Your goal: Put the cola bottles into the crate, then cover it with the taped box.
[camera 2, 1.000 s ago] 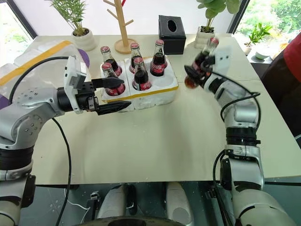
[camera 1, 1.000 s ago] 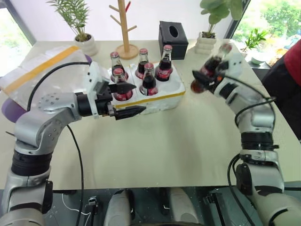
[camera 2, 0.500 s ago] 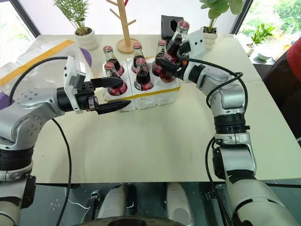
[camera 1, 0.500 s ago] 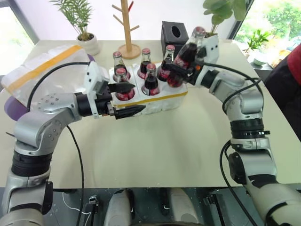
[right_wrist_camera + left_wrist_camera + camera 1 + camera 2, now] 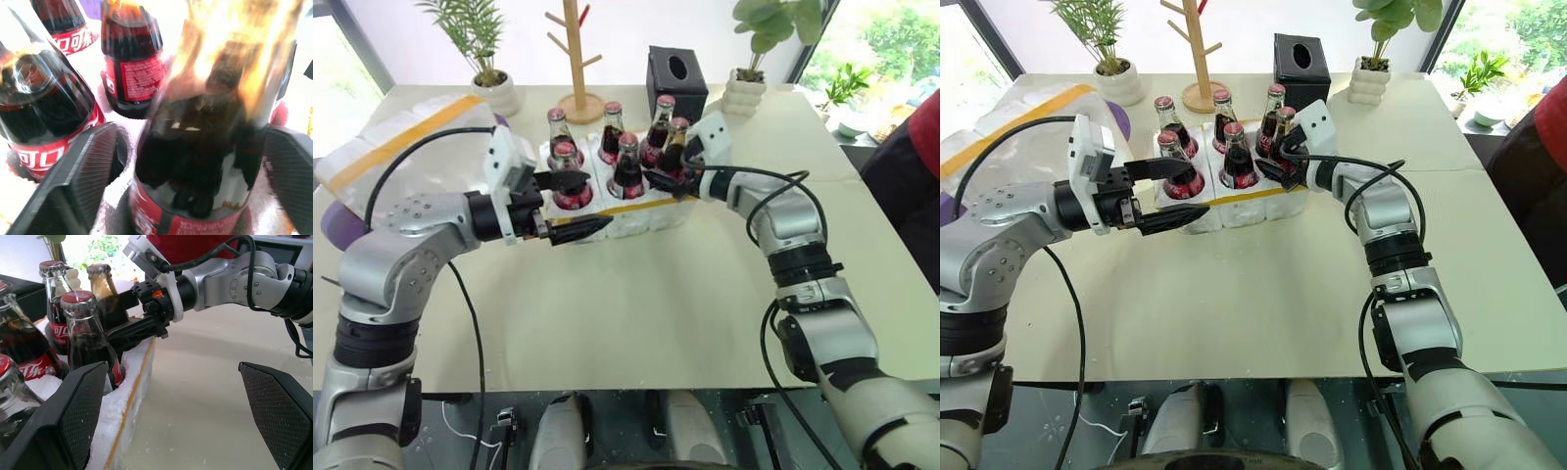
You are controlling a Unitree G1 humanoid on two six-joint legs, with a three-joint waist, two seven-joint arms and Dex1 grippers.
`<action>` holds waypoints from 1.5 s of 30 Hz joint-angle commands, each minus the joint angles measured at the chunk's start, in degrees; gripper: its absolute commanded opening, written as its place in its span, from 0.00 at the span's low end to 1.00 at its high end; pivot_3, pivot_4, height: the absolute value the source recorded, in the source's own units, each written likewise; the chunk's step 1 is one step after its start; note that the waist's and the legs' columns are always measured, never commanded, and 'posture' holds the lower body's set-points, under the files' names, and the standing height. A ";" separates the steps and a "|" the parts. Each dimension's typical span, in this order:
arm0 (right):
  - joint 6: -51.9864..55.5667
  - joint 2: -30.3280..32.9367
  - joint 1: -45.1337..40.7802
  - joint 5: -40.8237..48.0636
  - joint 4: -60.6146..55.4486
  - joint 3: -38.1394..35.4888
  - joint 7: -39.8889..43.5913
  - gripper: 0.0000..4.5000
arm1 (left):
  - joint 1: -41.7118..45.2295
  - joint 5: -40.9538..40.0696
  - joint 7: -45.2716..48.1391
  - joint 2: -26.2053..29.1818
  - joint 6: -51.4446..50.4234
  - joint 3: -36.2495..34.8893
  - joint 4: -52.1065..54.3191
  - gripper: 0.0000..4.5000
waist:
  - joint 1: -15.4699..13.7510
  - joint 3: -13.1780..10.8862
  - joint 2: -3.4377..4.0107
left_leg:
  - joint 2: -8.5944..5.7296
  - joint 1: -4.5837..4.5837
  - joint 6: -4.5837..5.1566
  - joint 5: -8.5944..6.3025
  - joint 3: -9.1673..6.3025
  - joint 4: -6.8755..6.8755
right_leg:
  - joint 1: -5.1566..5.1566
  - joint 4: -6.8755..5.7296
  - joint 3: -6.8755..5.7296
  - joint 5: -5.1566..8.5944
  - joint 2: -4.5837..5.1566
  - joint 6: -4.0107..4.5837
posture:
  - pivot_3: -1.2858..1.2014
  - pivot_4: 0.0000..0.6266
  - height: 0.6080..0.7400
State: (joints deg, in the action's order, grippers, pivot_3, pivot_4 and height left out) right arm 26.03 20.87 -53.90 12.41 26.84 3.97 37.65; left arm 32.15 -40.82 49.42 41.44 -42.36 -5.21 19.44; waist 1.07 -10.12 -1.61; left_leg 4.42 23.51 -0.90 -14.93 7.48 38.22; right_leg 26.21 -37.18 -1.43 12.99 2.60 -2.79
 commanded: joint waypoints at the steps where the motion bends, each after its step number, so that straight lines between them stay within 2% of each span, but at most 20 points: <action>1: 5.28 4.06 1.40 3.40 -10.96 -3.20 3.10 0.99 | -0.49 -2.47 -0.81 3.72 -1.48 -6.30 3.37 1.00 | -0.01 0.00 0.00 | 0.01 0.02 0.00 0.00 0.00 -0.01 | 0.03 0.00 0.00 0.00 -0.01 0.00 | 0.52 0.24 1.00; 6: 17.78 14.26 4.22 13.05 -27.00 -9.88 9.50 0.99 | -8.13 -4.42 2.06 13.86 -4.72 -18.36 4.41 1.00 | 0.00 -0.04 0.02 | 0.03 0.09 0.00 0.00 0.02 -0.04 | 0.13 0.06 0.00 0.01 0.00 0.00 | 0.52 0.24 1.00; 9: 27.70 18.47 2.65 21.53 -30.07 -17.04 10.06 0.99 | -15.31 -1.95 6.57 20.45 -4.10 -26.62 1.23 1.00 | 0.13 -0.05 0.01 | 0.09 0.03 0.00 -0.02 0.06 -0.08 | 0.14 0.10 -0.01 0.03 -0.03 0.05 | 0.52 0.24 1.00; 13: 29.94 24.98 2.91 25.43 -32.38 -18.84 15.14 0.99 | -24.11 6.97 14.62 28.73 2.12 -34.51 -10.87 1.00 | 0.07 -0.05 0.03 | 0.10 -0.11 -0.01 -0.01 0.09 -0.11 | 0.11 0.07 -0.06 0.25 -0.02 0.43 | 0.52 0.24 1.00; 18: 30.95 26.78 2.66 28.24 -33.31 -18.45 16.66 0.99 | -33.20 16.79 30.49 39.29 11.49 -39.15 -30.45 1.00 | 0.18 -0.05 0.03 | 0.18 -0.08 -0.01 -0.03 0.21 -0.20 | 0.25 0.10 -0.09 0.35 0.01 0.60 | 0.52 0.24 1.00; 20: 29.98 27.24 3.44 28.78 -34.27 -17.68 18.24 0.99 | -32.03 20.37 31.68 42.89 19.22 -35.65 -40.18 1.00 | 0.12 -0.05 0.03 | 0.17 -0.02 -0.01 -0.03 0.28 -0.25 | 0.35 0.09 -0.09 0.36 0.07 0.61 | 0.52 0.24 1.00; 22: 29.69 26.70 3.03 30.55 -35.23 -17.96 19.30 0.99 | -26.35 22.61 30.26 45.63 25.37 -28.22 -49.41 1.00 | -0.21 -0.06 0.05 | 0.18 0.01 -0.02 -0.03 0.31 -0.28 | 0.40 0.10 -0.09 0.41 0.09 0.70 | 0.52 0.24 1.00; 25: 30.41 26.00 0.65 32.62 -34.69 -18.20 19.19 0.99 | -16.71 26.06 32.31 46.89 30.21 -17.81 -58.93 1.00 | -0.35 -0.06 0.07 | 0.18 0.01 -0.03 -0.03 0.37 -0.28 | 0.39 0.08 -0.11 0.41 0.14 0.72 | 0.52 0.24 1.00; 30: 29.98 26.18 -0.91 32.97 -34.18 -17.39 18.71 0.99 | 0.71 36.28 34.53 44.35 36.92 -2.84 -71.23 1.00 | -0.35 -0.01 -0.02 | 0.20 0.14 -0.02 -0.03 0.44 -0.27 | 0.48 0.07 -0.11 0.40 0.09 0.71 | 0.52 0.24 1.00; 33: 30.44 27.10 -1.19 33.71 -34.97 -17.51 19.21 0.99 | 12.50 44.00 34.58 39.92 39.29 5.22 -77.95 1.00 | -0.60 -0.02 -0.02 | 0.20 0.24 -0.01 -0.02 0.44 -0.21 | 0.56 -0.03 -0.12 0.37 0.05 0.65 | 0.52 0.24 1.00; 38: 31.17 28.69 -1.27 35.24 -36.58 -17.77 19.76 0.99 | 26.01 52.39 32.01 33.64 41.28 12.54 -86.89 1.00 | -0.43 0.02 -0.12 | 0.22 0.38 -0.01 -0.02 0.38 -0.01 | 0.57 -0.07 -0.19 0.26 0.03 0.48 | 0.52 0.24 1.00; 45: 32.61 30.38 1.57 37.36 -40.30 -19.31 17.67 0.99 | 32.29 56.75 24.86 27.50 42.47 15.07 -93.43 1.00 | -0.08 0.02 -0.13 | 0.26 0.48 0.04 -0.04 0.31 0.00 | 0.68 -0.12 -0.20 0.24 -0.01 0.44 | 0.52 0.24 1.00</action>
State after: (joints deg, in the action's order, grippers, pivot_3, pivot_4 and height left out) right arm 58.41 50.37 -52.23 47.96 -11.05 -12.77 55.95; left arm 62.98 15.04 76.36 68.36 -0.58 10.13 -73.30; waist 0.99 -10.10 -1.74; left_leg 4.70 24.01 -0.86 -14.97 7.75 38.22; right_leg 26.89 -37.31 -1.67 13.24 2.56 -2.35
